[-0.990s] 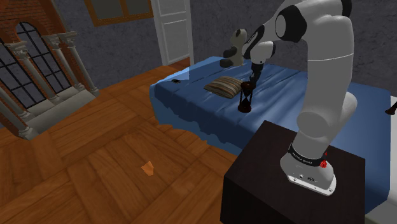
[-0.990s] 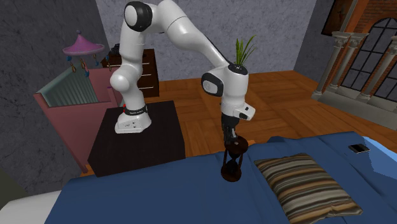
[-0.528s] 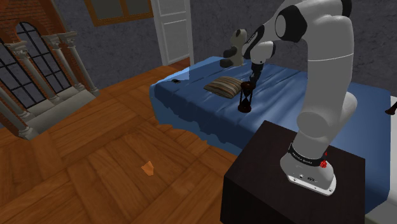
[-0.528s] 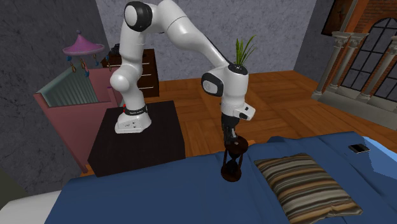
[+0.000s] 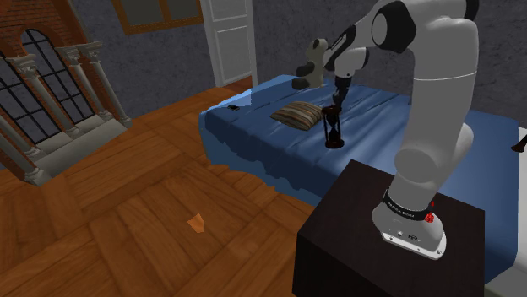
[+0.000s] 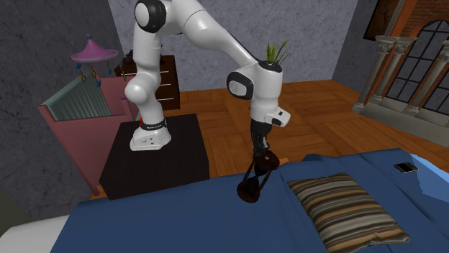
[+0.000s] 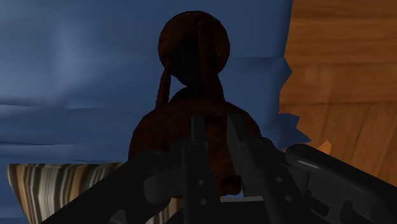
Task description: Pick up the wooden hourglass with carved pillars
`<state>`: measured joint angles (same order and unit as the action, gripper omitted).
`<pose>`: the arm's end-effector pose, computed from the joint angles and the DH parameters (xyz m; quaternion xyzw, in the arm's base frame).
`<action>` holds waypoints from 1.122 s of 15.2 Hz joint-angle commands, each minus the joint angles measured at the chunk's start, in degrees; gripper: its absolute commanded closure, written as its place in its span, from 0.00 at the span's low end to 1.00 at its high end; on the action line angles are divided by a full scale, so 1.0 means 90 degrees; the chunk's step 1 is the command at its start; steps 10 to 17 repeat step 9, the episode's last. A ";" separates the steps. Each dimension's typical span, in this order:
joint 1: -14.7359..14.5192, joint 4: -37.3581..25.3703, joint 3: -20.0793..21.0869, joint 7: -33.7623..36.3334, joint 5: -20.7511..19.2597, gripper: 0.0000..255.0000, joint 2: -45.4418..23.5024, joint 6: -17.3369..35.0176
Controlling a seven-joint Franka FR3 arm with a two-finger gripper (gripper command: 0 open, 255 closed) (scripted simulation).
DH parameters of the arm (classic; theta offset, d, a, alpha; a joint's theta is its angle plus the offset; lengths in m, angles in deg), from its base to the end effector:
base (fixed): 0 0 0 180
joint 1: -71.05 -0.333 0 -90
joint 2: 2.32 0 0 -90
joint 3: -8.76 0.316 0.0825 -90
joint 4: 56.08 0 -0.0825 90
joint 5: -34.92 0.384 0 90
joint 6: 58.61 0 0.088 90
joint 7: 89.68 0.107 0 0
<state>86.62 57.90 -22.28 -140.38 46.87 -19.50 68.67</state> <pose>0.4233 -0.4212 0.3311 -0.9998 0.0194 0.0013 0.0101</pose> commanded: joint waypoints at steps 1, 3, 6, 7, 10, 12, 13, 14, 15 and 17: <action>-0.0027 -0.0079 -0.0027 0.0059 -0.0071 1.00 0.0093 -0.0150; -0.0049 -0.0141 -0.0054 0.0108 -0.0143 1.00 0.0189 -0.0293; -0.0078 -0.0245 -0.0090 0.0177 -0.0245 1.00 0.0326 -0.0510; -0.0087 -0.0282 -0.0100 0.0199 -0.0277 1.00 0.0369 -0.0583; -0.0088 -0.0288 -0.0101 0.0202 -0.0282 1.00 0.0375 -0.0594; -0.0088 -0.0288 -0.0101 0.0202 -0.0282 1.00 0.0375 -0.0594; -0.0088 -0.0288 -0.0101 0.0202 -0.0282 1.00 0.0375 -0.0594; -0.0088 -0.0288 -0.0101 0.0202 -0.0282 1.00 0.0375 -0.0594; -0.0088 -0.0288 -0.0101 0.0202 -0.0282 1.00 0.0375 -0.0594; -0.0088 -0.0288 -0.0101 0.0202 -0.0282 1.00 0.0375 -0.0594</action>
